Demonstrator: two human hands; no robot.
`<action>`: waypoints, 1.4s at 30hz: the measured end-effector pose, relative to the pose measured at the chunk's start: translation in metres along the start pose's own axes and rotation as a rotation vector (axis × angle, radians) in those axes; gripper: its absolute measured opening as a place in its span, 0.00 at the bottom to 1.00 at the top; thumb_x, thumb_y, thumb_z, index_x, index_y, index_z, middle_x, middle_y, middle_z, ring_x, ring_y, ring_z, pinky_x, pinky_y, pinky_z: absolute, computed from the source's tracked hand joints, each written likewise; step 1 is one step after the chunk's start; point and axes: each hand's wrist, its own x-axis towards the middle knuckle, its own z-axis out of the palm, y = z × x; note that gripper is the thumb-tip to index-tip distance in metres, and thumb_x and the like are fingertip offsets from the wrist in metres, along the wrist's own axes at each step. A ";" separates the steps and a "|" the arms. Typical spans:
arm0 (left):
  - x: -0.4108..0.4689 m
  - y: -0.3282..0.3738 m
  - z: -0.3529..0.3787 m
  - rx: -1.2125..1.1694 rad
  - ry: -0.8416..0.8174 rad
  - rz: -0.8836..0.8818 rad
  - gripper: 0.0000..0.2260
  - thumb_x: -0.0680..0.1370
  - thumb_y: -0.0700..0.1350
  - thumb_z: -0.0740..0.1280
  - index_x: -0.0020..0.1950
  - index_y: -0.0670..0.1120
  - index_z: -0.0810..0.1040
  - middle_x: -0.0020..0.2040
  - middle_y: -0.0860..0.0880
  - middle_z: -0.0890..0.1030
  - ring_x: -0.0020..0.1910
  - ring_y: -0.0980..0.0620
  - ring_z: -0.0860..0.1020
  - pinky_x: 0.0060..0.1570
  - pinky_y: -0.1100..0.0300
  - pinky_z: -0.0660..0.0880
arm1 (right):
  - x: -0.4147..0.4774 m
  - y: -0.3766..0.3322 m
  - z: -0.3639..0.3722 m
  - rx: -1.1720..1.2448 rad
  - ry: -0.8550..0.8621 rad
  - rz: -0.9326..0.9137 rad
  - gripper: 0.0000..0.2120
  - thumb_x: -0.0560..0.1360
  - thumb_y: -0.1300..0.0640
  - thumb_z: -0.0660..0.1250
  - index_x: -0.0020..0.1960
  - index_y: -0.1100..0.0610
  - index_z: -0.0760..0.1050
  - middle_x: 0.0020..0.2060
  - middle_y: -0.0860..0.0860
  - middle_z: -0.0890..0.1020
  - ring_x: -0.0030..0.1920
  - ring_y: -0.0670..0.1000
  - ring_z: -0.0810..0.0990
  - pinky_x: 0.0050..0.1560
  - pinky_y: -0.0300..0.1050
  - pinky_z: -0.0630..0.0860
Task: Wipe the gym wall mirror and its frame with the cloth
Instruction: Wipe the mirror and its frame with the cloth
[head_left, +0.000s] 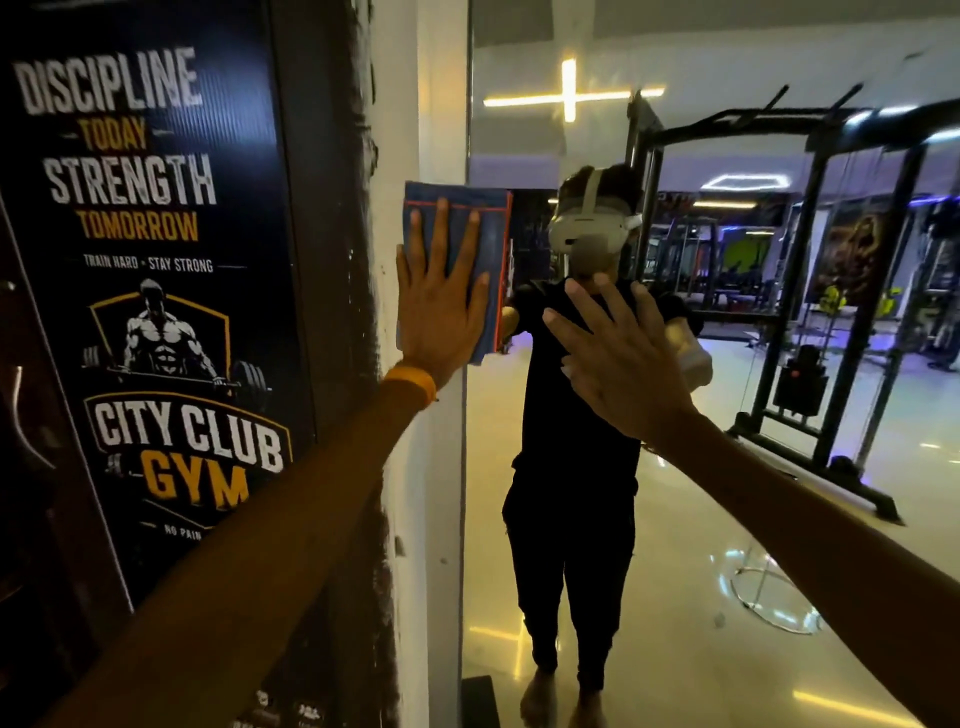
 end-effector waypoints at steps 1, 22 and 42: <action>0.011 0.002 0.000 0.007 0.019 -0.004 0.29 0.86 0.57 0.53 0.84 0.43 0.56 0.84 0.37 0.52 0.83 0.34 0.47 0.81 0.42 0.40 | 0.004 0.001 0.002 -0.004 0.016 0.017 0.28 0.82 0.44 0.62 0.80 0.49 0.64 0.82 0.56 0.60 0.81 0.64 0.56 0.78 0.68 0.54; 0.059 0.005 -0.001 0.099 0.098 0.019 0.30 0.86 0.58 0.51 0.84 0.44 0.56 0.85 0.39 0.51 0.84 0.37 0.46 0.82 0.40 0.42 | 0.112 0.059 -0.011 -0.056 0.154 0.050 0.31 0.84 0.37 0.51 0.84 0.46 0.53 0.83 0.56 0.53 0.83 0.62 0.50 0.79 0.70 0.50; 0.050 -0.005 0.002 0.079 0.074 0.072 0.30 0.86 0.57 0.50 0.84 0.42 0.55 0.85 0.39 0.49 0.84 0.36 0.46 0.80 0.34 0.47 | 0.109 0.060 -0.001 -0.053 0.246 0.033 0.31 0.84 0.38 0.51 0.84 0.48 0.56 0.83 0.57 0.53 0.83 0.61 0.48 0.80 0.65 0.41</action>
